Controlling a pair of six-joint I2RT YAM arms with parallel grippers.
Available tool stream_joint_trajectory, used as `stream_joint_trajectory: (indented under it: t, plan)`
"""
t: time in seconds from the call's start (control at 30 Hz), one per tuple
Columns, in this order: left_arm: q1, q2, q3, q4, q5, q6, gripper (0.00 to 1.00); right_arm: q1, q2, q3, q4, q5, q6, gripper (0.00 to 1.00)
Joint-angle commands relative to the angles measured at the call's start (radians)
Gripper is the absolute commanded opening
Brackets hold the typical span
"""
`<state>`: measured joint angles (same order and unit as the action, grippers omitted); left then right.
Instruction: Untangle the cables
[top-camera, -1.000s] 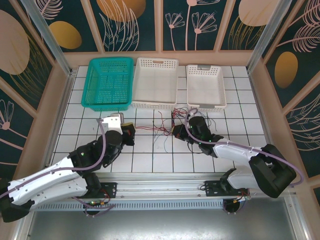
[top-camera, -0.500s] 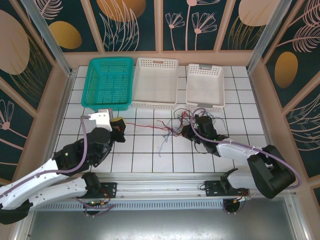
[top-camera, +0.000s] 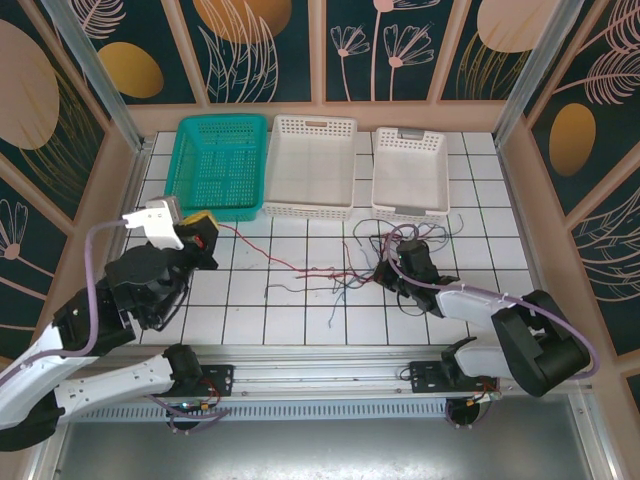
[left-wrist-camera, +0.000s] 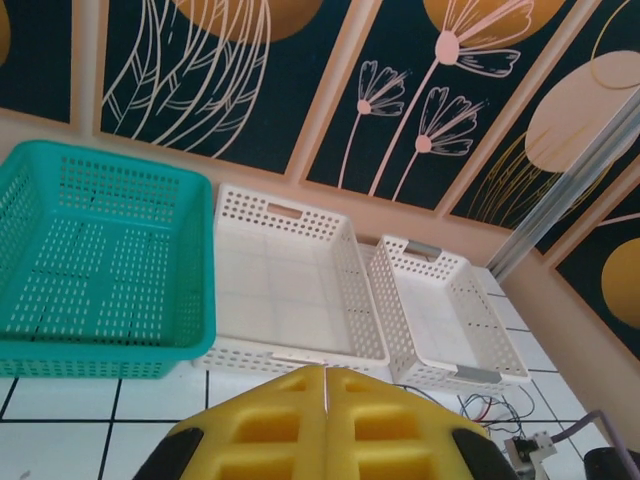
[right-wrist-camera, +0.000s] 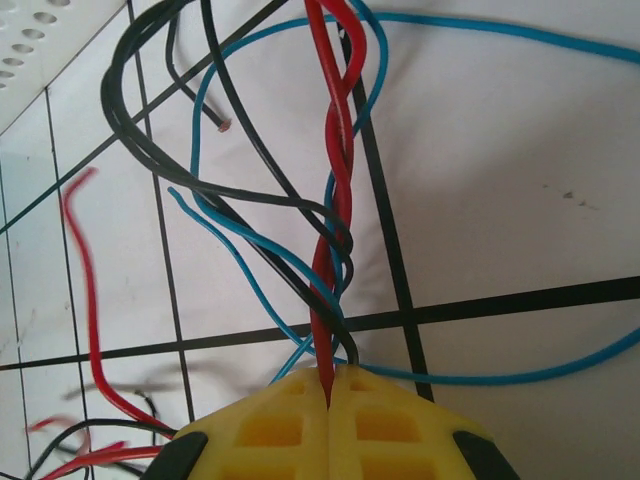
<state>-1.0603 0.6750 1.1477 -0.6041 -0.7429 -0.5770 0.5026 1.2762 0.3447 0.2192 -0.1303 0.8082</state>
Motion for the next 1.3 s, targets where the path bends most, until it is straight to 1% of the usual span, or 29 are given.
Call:
stream_joint_trajectory:
  t: [0.0,0.13,0.23,0.4,0.57,0.7,0.77,0.83,0.9,1.0,1.07,1.1,1.27]
  plan:
    - [0.004,0.014,0.079,-0.023,-0.04,0.066,0.0,-0.009,0.02,-0.013,-0.011,0.024,-0.022,0.0]
    - [0.003,0.048,0.154,-0.025,-0.095,0.146,0.0,-0.01,0.032,-0.019,0.015,0.012,-0.017,0.0]
    - [0.005,0.086,0.225,-0.033,-0.166,0.213,0.0,-0.009,0.044,-0.016,0.026,0.006,-0.013,0.0]
    - [0.005,0.118,0.277,0.053,-0.25,0.356,0.0,-0.001,0.048,-0.022,0.051,-0.011,-0.008,0.0]
    - [0.003,0.169,0.276,0.126,-0.316,0.471,0.0,0.039,0.013,-0.005,0.057,-0.004,-0.013,0.0]
    - [0.011,0.184,0.225,0.27,-0.398,0.617,0.0,0.095,-0.016,0.028,0.028,0.017,-0.03,0.0]
    - [0.029,0.188,0.22,0.328,-0.413,0.671,0.0,0.119,-0.025,0.046,0.015,0.026,-0.035,0.0]
    - [0.061,0.2,0.229,0.353,-0.408,0.702,0.0,0.143,-0.031,0.062,0.004,0.033,-0.038,0.0]
    - [0.115,0.225,0.234,0.353,-0.387,0.715,0.0,0.164,-0.034,0.079,-0.006,0.038,-0.04,0.0]
    - [0.183,0.259,0.224,0.352,-0.344,0.721,0.0,0.19,-0.036,0.1,-0.021,0.047,-0.045,0.0]
    - [0.243,0.285,0.223,0.341,-0.3,0.709,0.0,0.207,-0.039,0.11,-0.03,0.057,-0.046,0.0]
    - [0.278,0.294,0.222,0.338,-0.275,0.698,0.0,0.211,-0.041,0.111,-0.031,0.058,-0.047,0.0]
    - [0.508,0.362,0.219,0.317,-0.09,0.609,0.0,0.239,-0.066,0.114,-0.041,0.061,-0.041,0.0]
